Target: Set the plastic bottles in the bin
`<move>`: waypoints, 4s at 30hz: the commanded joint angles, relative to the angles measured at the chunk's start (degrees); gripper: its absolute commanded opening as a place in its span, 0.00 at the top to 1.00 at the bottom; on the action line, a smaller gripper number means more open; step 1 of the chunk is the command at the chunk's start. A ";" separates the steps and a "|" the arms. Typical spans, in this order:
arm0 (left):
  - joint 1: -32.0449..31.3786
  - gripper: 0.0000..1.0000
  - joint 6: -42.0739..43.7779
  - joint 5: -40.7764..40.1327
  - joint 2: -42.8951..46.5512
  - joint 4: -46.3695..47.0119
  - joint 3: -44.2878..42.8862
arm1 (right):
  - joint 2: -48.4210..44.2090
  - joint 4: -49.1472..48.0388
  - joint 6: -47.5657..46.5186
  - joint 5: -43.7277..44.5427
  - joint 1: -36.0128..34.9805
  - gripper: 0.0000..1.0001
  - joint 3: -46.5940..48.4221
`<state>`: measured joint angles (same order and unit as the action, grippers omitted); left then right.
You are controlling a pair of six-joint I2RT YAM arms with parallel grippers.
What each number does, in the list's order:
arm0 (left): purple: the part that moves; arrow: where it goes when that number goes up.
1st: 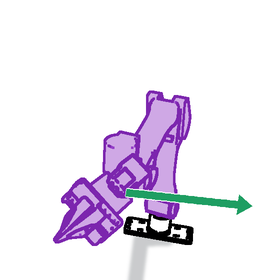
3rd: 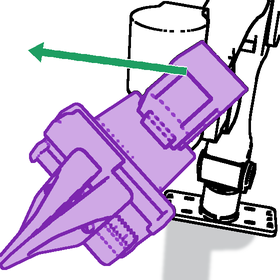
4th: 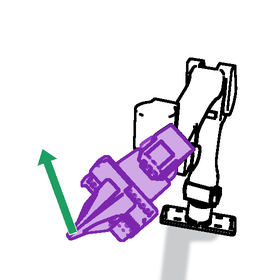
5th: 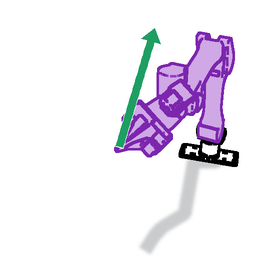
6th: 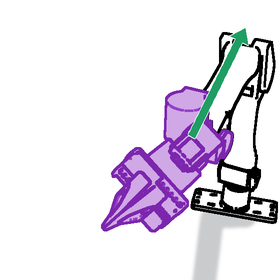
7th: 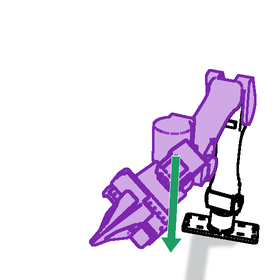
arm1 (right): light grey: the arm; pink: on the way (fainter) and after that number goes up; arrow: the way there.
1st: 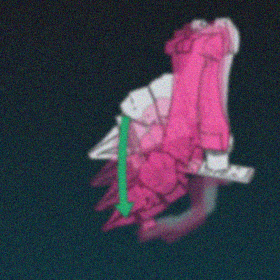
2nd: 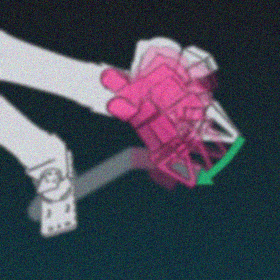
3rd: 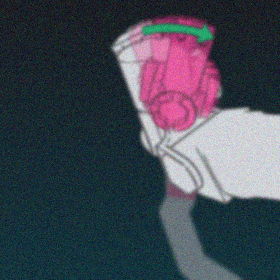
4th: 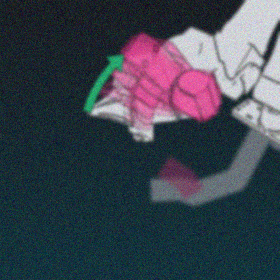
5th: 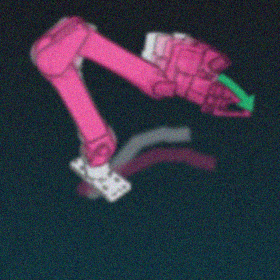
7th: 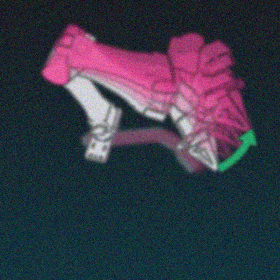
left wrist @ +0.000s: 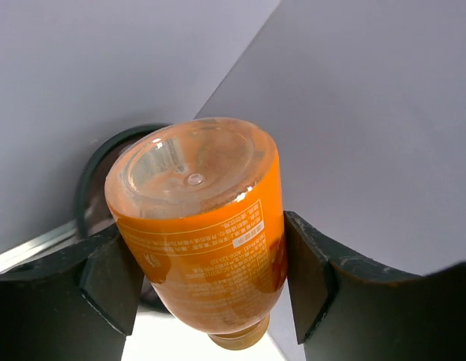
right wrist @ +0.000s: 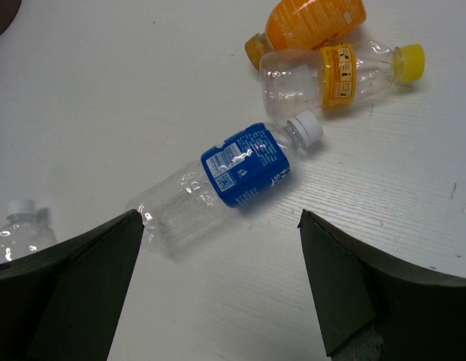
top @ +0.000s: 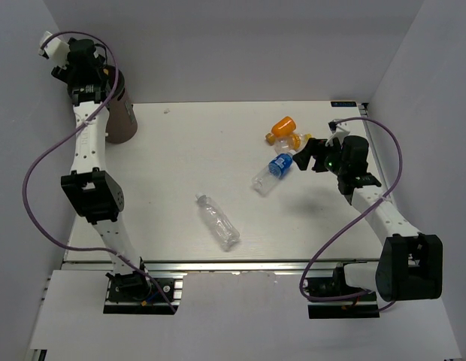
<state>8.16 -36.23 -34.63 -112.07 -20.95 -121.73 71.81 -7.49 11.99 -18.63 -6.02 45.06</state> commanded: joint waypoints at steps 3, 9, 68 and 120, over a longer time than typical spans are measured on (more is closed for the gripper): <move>1.94 0.19 1.68 -3.69 -10.68 -2.60 -14.13 | 0.52 -1.74 -1.53 -0.88 -0.13 0.11 0.91; 1.94 0.02 0.29 1.48 -7.65 -2.17 -11.79 | -0.62 -1.30 -3.28 -2.72 -0.83 0.11 0.82; -34.44 0.02 -11.94 30.50 37.10 8.20 71.02 | 15.03 -10.35 -2.06 31.11 -57.00 0.56 9.87; -4.03 0.02 39.82 -42.80 -12.82 50.92 -6.32 | 6.41 3.44 17.63 37.70 -29.84 0.11 -1.11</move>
<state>4.47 -0.14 -76.60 -127.39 28.69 -125.67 78.06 -2.02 27.68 19.20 -36.12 42.33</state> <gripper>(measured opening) 0.982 0.895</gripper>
